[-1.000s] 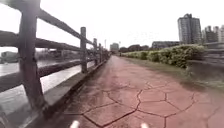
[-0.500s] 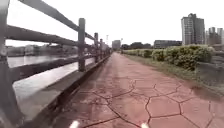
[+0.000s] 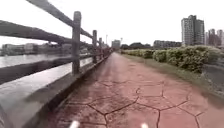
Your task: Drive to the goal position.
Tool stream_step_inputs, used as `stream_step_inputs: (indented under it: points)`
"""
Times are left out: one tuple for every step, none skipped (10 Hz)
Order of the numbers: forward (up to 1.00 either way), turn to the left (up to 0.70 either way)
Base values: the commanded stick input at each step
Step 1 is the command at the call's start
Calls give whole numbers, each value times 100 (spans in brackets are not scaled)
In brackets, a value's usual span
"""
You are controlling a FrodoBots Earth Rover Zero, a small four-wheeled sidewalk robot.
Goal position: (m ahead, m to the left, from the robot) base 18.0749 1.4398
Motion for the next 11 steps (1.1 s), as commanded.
stream_step_inputs:
  points:
    - [70,0]
    - [70,0]
    - [70,0]
    - [70,0]
    - [70,0]
    - [70,0]
    - [70,0]
    - [70,0]
    - [70,0]
    - [70,0]
    - [70,0]
